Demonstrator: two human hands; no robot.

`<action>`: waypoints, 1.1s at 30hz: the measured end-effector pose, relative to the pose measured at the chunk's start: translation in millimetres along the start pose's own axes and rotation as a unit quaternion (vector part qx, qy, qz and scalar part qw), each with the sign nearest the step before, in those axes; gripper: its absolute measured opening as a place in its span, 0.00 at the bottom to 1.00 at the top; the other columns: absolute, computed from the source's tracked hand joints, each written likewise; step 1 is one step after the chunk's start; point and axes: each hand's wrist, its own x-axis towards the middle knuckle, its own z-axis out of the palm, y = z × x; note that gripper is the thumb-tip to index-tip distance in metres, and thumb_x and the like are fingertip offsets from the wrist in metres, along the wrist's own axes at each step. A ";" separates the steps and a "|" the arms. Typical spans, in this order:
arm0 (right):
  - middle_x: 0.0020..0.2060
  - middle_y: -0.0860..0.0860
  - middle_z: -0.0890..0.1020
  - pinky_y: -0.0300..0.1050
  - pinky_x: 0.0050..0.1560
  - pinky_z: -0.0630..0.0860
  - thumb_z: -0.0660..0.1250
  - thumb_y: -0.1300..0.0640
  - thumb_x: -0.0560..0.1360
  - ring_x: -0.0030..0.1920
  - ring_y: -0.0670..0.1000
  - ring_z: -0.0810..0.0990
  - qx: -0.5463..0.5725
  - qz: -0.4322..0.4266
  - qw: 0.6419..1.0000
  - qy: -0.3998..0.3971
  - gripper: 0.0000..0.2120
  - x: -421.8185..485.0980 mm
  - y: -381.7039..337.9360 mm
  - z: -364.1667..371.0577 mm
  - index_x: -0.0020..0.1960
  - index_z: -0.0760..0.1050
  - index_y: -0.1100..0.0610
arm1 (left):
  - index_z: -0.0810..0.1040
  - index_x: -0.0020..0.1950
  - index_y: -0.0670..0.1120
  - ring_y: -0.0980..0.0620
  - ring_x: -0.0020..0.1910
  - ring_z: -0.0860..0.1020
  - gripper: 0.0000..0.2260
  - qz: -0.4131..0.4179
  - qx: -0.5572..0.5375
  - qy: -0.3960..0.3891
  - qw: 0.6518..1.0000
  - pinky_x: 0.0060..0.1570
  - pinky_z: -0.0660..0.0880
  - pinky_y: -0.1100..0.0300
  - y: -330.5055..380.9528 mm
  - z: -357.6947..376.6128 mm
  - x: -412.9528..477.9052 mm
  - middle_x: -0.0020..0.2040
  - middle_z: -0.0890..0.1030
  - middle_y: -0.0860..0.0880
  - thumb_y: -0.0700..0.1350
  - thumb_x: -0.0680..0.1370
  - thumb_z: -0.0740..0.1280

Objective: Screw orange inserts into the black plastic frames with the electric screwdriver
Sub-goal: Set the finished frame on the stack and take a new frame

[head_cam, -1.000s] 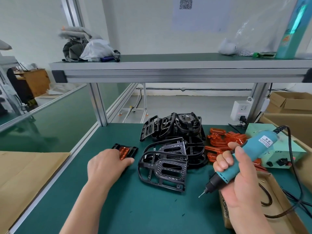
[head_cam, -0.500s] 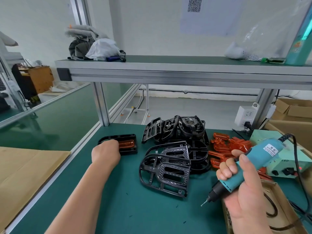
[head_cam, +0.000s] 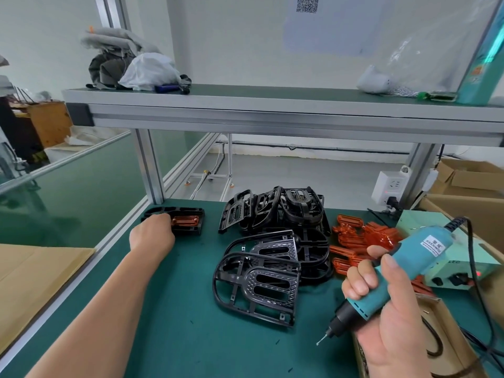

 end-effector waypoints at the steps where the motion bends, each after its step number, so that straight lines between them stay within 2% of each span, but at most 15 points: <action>1: 0.32 0.47 0.70 0.37 0.31 0.73 0.61 0.52 0.82 0.30 0.45 0.71 0.001 0.000 1.000 0.001 0.08 -0.1 -0.2 0.4 0.53 0.79 0.52 | 0.76 0.50 0.47 0.43 0.43 0.79 0.11 0.001 -0.013 0.014 1.000 0.39 0.75 0.53 0.9 0.3 -2.7 0.47 0.80 0.47 0.34 0.74 0.61; 5: 0.33 0.47 0.70 0.37 0.32 0.74 0.61 0.52 0.83 0.31 0.45 0.71 0.004 0.002 1.000 0.002 0.08 -0.5 -1.1 -0.6 0.54 0.78 0.52 | 0.80 0.54 0.48 0.44 0.40 0.78 0.13 -0.019 -0.134 0.062 0.989 0.36 0.72 0.55 9.3 -5.2 -21.4 0.47 0.83 0.48 0.36 0.74 0.63; 9: 0.34 0.47 0.70 0.37 0.33 0.73 0.61 0.52 0.84 0.32 0.45 0.71 0.003 0.001 1.000 0.003 0.08 -0.6 -1.8 -1.0 0.54 0.78 0.51 | 0.86 0.56 0.55 0.55 0.47 0.83 0.10 0.039 -0.368 -0.062 0.927 0.44 0.76 0.63 29.6 -20.0 -60.7 0.52 0.86 0.57 0.46 0.77 0.71; 11: 0.34 0.47 0.70 0.37 0.33 0.73 0.62 0.53 0.84 0.32 0.45 0.71 0.000 -0.002 1.000 0.003 0.07 -0.5 -1.6 0.3 0.54 0.79 0.51 | 0.86 0.57 0.56 0.59 0.51 0.83 0.10 0.093 -0.411 -0.133 0.897 0.50 0.75 0.64 39.8 -24.5 -80.1 0.50 0.85 0.59 0.53 0.76 0.76; 14: 0.33 0.47 0.70 0.37 0.33 0.73 0.61 0.54 0.84 0.32 0.45 0.71 -0.005 -0.006 1.000 0.004 0.07 -1.1 -1.5 0.9 0.53 0.78 0.52 | 0.82 0.66 0.54 0.65 0.35 0.77 0.23 0.151 -0.385 -0.179 0.893 0.40 0.71 0.67 49.3 -27.9 -98.0 0.37 0.76 0.59 0.60 0.74 0.78; 15: 0.33 0.47 0.70 0.37 0.33 0.72 0.62 0.54 0.84 0.32 0.45 0.71 -0.006 -0.007 1.000 0.006 0.07 -1.6 -1.7 0.5 0.53 0.78 0.52 | 0.80 0.69 0.53 0.63 0.31 0.66 0.26 0.163 -0.365 -0.181 0.899 0.38 0.72 0.65 51.6 -28.6 -101.3 0.37 0.64 0.61 0.59 0.74 0.79; 16: 0.33 0.47 0.70 0.37 0.33 0.72 0.62 0.54 0.83 0.32 0.45 0.71 -0.005 -0.007 1.000 0.006 0.06 -1.7 -1.8 0.2 0.53 0.78 0.52 | 0.79 0.71 0.51 0.61 0.38 0.81 0.28 0.172 -0.342 -0.180 0.906 0.43 0.76 0.62 53.2 -29.0 -104.2 0.38 0.79 0.52 0.57 0.74 0.79; 17: 0.33 0.47 0.70 0.37 0.33 0.72 0.63 0.54 0.83 0.32 0.45 0.71 -0.004 -0.007 1.000 0.008 0.06 -1.8 -2.0 -0.3 0.53 0.78 0.52 | 0.79 0.72 0.51 0.61 0.55 0.75 0.28 0.175 -0.325 -0.175 0.913 0.54 0.79 0.56 54.2 -29.0 -106.6 0.55 0.76 0.50 0.56 0.74 0.79; 18: 0.33 0.48 0.70 0.37 0.33 0.72 0.63 0.53 0.83 0.32 0.45 0.71 -0.002 -0.006 1.000 0.009 0.06 -1.7 -2.1 -0.7 0.53 0.78 0.52 | 0.79 0.72 0.51 0.60 0.57 0.73 0.28 0.173 -0.319 -0.170 0.916 0.63 0.76 0.52 54.9 -30.6 -109.8 0.56 0.75 0.53 0.54 0.74 0.79; 20: 0.33 0.48 0.70 0.37 0.33 0.72 0.64 0.53 0.82 0.32 0.45 0.71 0.001 -0.005 1.000 0.012 0.05 -1.1 -2.6 -1.3 0.53 0.78 0.53 | 0.80 0.70 0.53 0.56 0.61 0.76 0.25 0.165 -0.328 -0.167 0.915 0.67 0.74 0.48 54.4 -32.0 -115.1 0.56 0.79 0.53 0.52 0.74 0.80; 25: 0.34 0.48 0.71 0.38 0.33 0.74 0.65 0.53 0.82 0.32 0.46 0.72 0.004 -0.005 1.000 0.015 0.05 1.3 -2.4 -3.1 0.54 0.78 0.53 | 0.80 0.61 0.57 0.58 0.57 0.72 0.20 0.153 -0.337 -0.139 0.919 0.60 0.78 0.44 51.9 -37.8 -127.5 0.55 0.76 0.53 0.52 0.72 0.81; 27: 0.34 0.48 0.71 0.38 0.33 0.74 0.66 0.53 0.82 0.32 0.46 0.72 0.005 -0.006 1.000 0.013 0.04 1.5 -2.3 -4.4 0.54 0.78 0.53 | 0.79 0.57 0.60 0.62 0.55 0.74 0.19 0.151 -0.342 -0.127 0.919 0.49 0.79 0.49 49.3 -40.5 -135.0 0.54 0.77 0.54 0.53 0.70 0.82; 29: 0.34 0.48 0.71 0.38 0.33 0.74 0.66 0.53 0.81 0.32 0.46 0.71 0.005 -0.007 1.000 0.012 0.05 1.5 -2.6 -5.6 0.54 0.78 0.53 | 0.78 0.51 0.62 0.63 0.40 0.79 0.17 0.160 -0.338 -0.111 0.921 0.36 0.71 0.57 44.4 -41.0 -143.3 0.43 0.79 0.50 0.54 0.69 0.81; 30: 0.34 0.48 0.71 0.38 0.33 0.74 0.67 0.53 0.81 0.32 0.46 0.71 0.004 -0.008 1.000 0.013 0.05 1.8 -2.7 -5.8 0.54 0.78 0.53 | 0.77 0.49 0.61 0.61 0.32 0.73 0.15 0.169 -0.333 -0.101 0.922 0.34 0.67 0.58 41.7 -40.9 -148.4 0.36 0.76 0.53 0.55 0.69 0.80; 33: 0.34 0.48 0.71 0.38 0.33 0.74 0.67 0.53 0.81 0.32 0.46 0.71 0.008 -0.010 1.000 0.013 0.05 3.2 -3.3 -6.4 0.54 0.78 0.53 | 0.75 0.47 0.57 0.57 0.30 0.66 0.14 0.202 -0.313 -0.081 0.924 0.33 0.64 0.56 35.3 -40.7 -165.5 0.30 0.70 0.59 0.54 0.69 0.78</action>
